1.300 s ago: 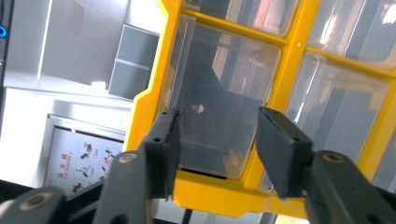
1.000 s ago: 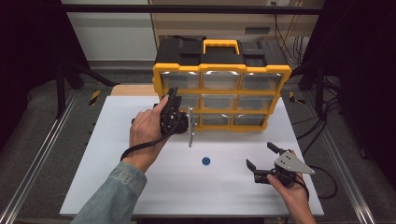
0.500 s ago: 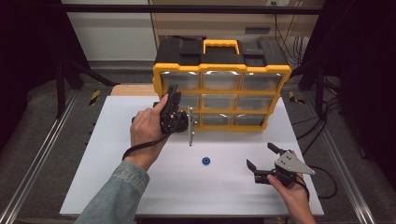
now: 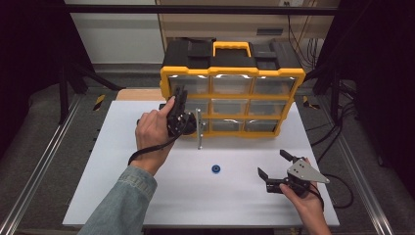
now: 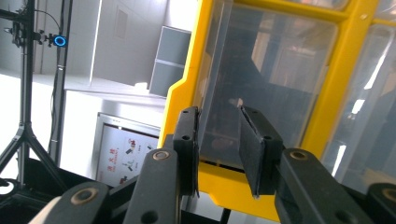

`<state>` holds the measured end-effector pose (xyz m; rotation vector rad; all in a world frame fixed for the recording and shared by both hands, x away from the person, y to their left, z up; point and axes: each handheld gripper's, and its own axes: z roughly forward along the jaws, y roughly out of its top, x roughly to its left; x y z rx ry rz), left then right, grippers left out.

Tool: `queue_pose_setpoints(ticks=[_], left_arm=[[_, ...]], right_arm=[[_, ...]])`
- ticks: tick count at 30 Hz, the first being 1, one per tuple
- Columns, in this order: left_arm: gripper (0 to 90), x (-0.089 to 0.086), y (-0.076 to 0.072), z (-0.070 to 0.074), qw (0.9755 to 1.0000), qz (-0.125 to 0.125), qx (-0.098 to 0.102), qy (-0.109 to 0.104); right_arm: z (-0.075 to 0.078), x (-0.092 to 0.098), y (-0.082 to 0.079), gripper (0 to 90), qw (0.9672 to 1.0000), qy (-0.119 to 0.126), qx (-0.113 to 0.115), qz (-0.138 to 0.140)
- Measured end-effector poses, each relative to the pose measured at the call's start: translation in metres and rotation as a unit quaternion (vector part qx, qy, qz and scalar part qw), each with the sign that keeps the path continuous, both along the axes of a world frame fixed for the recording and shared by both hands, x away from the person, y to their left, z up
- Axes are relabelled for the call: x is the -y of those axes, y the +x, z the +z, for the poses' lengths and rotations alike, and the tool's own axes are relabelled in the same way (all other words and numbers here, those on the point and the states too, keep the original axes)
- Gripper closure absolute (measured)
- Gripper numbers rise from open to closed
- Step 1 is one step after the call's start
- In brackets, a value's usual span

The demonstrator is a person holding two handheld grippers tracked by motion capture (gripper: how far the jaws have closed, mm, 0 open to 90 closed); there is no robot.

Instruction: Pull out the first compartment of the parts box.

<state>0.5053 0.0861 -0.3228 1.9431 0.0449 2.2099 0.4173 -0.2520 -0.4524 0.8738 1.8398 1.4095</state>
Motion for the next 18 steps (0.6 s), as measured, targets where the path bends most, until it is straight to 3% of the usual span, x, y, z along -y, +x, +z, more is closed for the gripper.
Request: queue_pose_setpoints(ticks=[3,9,18], left_arm=[[69.7,-0.001,0.004,0.001,1.0000,0.001,0.001,0.003],[71.0,0.004,0.011,-0.005,0.9994,0.007,0.009,0.032],[73.0,0.004,0.014,-0.003,0.9986,0.016,0.023,0.046]], right_arm=[[0.000,0.002,0.001,3.0,1.0000,0.004,0.000,-0.004],[0.002,0.001,0.000,3.0,1.0000,0.003,0.005,-0.001],[0.002,0.002,-0.001,3.0,1.0000,0.005,0.003,-0.003]])
